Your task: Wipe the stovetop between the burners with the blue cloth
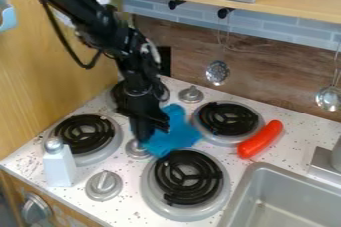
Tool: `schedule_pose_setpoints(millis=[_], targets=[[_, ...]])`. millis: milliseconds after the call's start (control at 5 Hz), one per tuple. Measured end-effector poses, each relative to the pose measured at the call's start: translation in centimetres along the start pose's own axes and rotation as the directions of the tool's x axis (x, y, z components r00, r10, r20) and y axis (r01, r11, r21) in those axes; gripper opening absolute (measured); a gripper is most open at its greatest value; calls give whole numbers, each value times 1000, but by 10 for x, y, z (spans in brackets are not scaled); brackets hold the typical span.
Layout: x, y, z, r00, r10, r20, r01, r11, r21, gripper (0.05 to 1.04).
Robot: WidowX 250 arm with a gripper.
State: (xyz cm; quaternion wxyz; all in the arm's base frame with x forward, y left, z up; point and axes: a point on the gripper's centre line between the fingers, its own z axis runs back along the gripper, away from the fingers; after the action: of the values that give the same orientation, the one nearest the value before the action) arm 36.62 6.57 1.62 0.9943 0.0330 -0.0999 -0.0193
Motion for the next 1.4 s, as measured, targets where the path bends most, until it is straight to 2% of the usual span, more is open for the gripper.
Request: schedule_pose_setpoints(millis=[400, 600, 1000, 1200, 1400], targets=[[-43, -4, 17, 998, -43, -45, 43, 999, -4, 78], [-68, -7, 25, 994, -47, -100, 47, 999, -6, 78], [-111, -10, 35, 981, -75, -179, 79, 997, 15, 78], [-118, -9, 33, 977, -76, -199, 84, 996, 28, 78], [-92, -4, 23, 984, -28, -177, 36, 998, 42, 78]])
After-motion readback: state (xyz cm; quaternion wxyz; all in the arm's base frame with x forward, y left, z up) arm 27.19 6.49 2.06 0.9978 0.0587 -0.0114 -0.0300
